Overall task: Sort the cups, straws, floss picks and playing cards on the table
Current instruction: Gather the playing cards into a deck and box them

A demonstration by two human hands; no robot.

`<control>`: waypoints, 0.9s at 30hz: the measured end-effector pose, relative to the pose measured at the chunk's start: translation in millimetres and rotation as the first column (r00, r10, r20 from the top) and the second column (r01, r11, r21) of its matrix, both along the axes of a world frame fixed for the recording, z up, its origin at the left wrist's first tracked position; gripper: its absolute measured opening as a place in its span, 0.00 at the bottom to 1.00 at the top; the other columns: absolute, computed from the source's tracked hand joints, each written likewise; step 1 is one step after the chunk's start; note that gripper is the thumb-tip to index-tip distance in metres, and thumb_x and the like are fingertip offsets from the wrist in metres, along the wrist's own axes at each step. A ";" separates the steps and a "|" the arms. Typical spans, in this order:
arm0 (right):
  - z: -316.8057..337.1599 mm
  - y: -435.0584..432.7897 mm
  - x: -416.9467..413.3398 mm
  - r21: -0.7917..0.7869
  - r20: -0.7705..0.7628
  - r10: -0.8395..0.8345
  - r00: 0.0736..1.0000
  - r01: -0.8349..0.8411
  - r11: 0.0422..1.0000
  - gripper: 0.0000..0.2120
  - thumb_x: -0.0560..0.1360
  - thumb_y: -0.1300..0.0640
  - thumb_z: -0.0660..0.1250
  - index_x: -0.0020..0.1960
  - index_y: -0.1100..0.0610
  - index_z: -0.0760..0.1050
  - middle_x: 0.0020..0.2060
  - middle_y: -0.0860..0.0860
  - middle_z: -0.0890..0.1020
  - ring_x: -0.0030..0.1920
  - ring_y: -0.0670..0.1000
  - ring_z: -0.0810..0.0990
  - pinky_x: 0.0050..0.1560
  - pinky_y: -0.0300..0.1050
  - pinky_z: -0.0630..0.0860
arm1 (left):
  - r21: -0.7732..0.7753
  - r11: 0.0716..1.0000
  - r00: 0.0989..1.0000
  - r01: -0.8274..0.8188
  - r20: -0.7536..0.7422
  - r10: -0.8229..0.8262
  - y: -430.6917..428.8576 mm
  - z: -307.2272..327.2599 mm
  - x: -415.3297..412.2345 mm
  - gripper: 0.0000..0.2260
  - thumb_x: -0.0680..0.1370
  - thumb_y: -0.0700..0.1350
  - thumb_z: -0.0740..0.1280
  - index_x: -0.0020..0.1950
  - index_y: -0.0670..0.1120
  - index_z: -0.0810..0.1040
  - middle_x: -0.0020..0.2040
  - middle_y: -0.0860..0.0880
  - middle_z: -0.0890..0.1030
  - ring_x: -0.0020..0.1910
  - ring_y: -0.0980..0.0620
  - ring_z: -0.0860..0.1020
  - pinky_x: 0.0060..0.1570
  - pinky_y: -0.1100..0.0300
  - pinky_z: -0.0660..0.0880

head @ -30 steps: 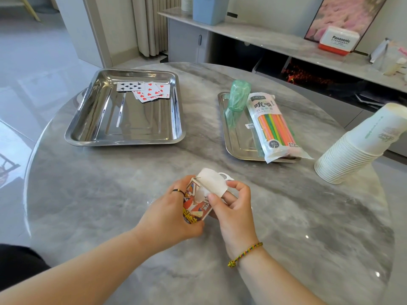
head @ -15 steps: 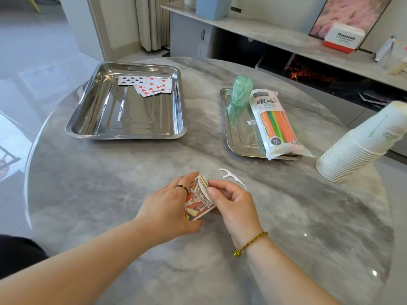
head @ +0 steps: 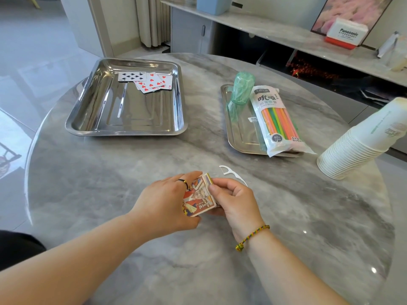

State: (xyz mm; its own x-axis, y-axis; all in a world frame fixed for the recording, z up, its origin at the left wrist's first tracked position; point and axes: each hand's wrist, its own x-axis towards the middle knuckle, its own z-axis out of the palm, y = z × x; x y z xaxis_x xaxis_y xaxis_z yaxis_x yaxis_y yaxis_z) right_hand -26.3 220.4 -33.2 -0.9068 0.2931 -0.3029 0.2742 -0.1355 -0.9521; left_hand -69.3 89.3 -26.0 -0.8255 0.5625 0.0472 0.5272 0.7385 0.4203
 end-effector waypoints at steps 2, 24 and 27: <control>-0.5 -1.7 0.2 0.072 -0.007 0.010 1.000 -0.010 0.997 0.07 0.75 0.66 0.63 0.44 0.57 0.78 0.26 0.44 0.81 0.26 0.39 0.78 0.29 0.34 0.77 | -0.009 1.000 1.000 -0.001 -0.008 0.001 1.1 -0.2 0.5 0.36 0.68 0.56 0.67 0.72 0.60 0.54 0.63 0.62 0.71 0.60 0.60 0.71 0.46 0.71 0.63; -15.5 3.9 -14.0 0.697 0.018 0.330 0.944 -0.249 0.673 0.17 0.73 0.62 0.66 0.62 0.56 0.74 0.41 0.39 0.67 0.35 0.35 0.69 0.43 0.23 0.65 | 0.152 0.979 0.926 -0.139 0.371 0.074 -8.9 -4.9 -26.5 0.23 0.73 0.49 0.69 0.67 0.53 0.68 0.42 0.62 0.68 0.51 0.58 0.67 0.44 0.72 0.62; -16.8 3.1 -13.6 0.728 0.031 0.345 0.938 -0.258 0.636 0.17 0.73 0.61 0.66 0.62 0.56 0.73 0.44 0.42 0.68 0.36 0.35 0.71 0.43 0.22 0.64 | 0.031 0.998 0.957 -0.060 0.284 0.049 -10.5 -10.9 -32.9 0.24 0.72 0.54 0.68 0.67 0.55 0.68 0.58 0.55 0.74 0.62 0.55 0.66 0.58 0.67 0.62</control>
